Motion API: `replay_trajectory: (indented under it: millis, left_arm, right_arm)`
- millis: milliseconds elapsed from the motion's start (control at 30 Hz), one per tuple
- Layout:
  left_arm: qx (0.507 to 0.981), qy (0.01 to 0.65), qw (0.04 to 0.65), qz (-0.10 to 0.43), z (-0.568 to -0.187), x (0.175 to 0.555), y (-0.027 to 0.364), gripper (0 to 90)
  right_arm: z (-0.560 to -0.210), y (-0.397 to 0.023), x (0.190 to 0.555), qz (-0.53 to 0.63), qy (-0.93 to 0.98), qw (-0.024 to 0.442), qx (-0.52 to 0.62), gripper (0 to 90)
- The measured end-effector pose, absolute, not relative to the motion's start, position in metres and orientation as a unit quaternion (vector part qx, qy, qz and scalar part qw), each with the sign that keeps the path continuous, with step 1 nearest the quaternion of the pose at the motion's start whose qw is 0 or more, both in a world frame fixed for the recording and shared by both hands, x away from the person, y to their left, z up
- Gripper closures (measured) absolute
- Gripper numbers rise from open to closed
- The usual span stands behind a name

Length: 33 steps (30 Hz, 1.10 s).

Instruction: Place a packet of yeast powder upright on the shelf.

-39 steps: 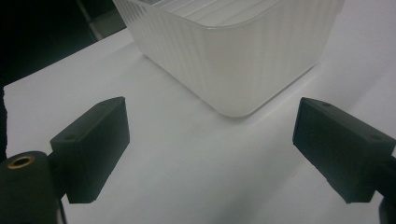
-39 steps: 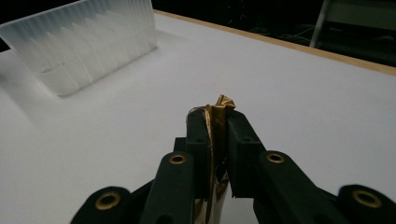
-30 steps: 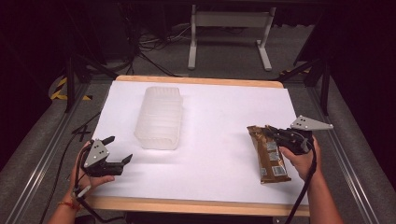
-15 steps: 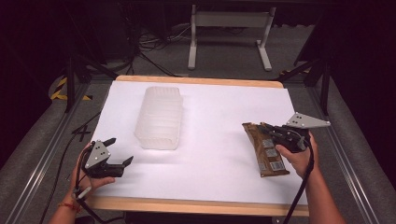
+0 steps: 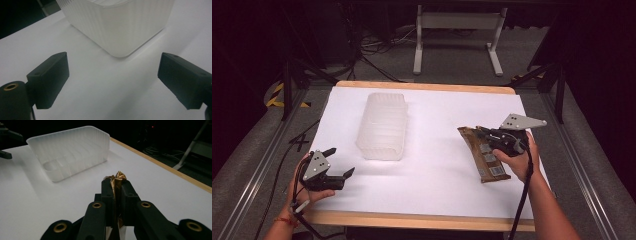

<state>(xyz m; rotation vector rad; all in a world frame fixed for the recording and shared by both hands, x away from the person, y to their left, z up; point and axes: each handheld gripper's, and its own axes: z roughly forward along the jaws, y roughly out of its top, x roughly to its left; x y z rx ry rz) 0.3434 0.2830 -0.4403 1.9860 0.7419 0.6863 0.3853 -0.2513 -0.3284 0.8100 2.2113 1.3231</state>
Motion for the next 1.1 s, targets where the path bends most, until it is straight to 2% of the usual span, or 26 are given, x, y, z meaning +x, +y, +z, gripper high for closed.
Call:
replay_trajectory:
  millis: [600, 1100]
  left_arm:
    - [0.794, 0.307, 0.451, 0.268, -0.440, 0.346, 0.288, 10.9]
    - [0.788, 0.311, 0.460, 0.264, -0.440, 0.345, 0.291, 10.9]
  right_arm:
    - [-0.306, -0.197, 0.414, 0.468, 0.828, 0.191, 0.244, 83.1]
    - [-0.269, -0.124, 0.434, 0.495, 0.820, 0.210, 0.199, 83.6]
